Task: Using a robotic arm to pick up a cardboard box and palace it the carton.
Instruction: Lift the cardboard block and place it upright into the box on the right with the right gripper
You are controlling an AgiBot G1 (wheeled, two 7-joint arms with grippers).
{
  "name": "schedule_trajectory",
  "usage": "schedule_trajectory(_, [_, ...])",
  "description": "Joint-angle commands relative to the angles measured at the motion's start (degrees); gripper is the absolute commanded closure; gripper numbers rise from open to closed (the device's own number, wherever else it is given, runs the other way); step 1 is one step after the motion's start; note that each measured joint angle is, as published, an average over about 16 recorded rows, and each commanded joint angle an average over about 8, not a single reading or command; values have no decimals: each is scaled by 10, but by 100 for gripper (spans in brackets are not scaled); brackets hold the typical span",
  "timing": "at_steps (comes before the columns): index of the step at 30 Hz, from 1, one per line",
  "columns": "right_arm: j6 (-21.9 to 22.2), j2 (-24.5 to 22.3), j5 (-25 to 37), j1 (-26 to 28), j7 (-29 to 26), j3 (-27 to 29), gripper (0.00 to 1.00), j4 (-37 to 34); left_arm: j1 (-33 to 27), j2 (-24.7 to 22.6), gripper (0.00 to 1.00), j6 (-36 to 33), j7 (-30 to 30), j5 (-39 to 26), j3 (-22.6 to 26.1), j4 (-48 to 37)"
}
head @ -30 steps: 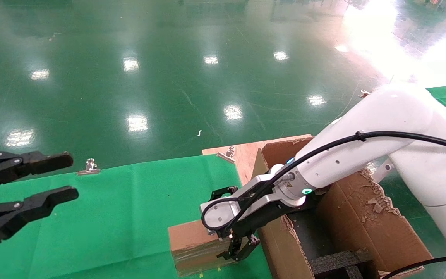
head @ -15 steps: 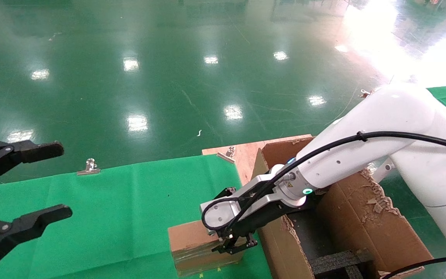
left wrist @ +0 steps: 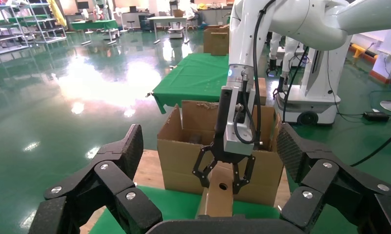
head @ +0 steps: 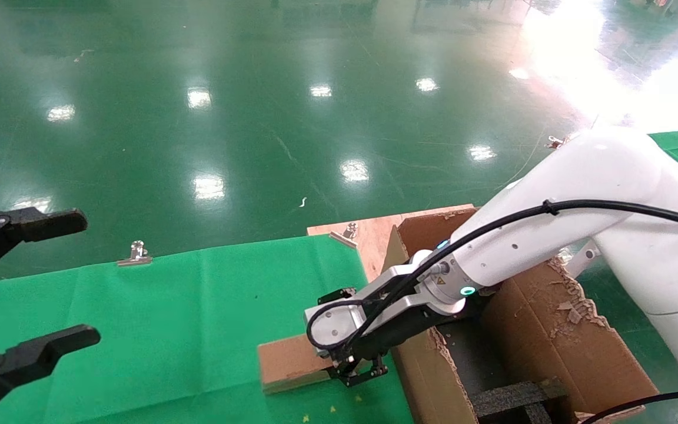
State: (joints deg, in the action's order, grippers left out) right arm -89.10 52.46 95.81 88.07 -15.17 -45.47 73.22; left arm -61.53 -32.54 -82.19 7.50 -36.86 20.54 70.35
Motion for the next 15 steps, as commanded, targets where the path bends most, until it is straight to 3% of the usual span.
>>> schedule_trajectory(1, [0, 0, -4, 2, -1, 2, 100, -3, 0, 0, 0, 0, 0, 0, 0, 0])
schedule_trajectory(8, [-13, -10, -30, 96, 33, 10, 100, -65, 0, 0, 0, 0, 0, 0, 0, 0])
schedule_trajectory(15, [-22, -27, -73, 213, 90, -24, 100, -137, 0, 0, 0, 0, 0, 0, 0, 0])
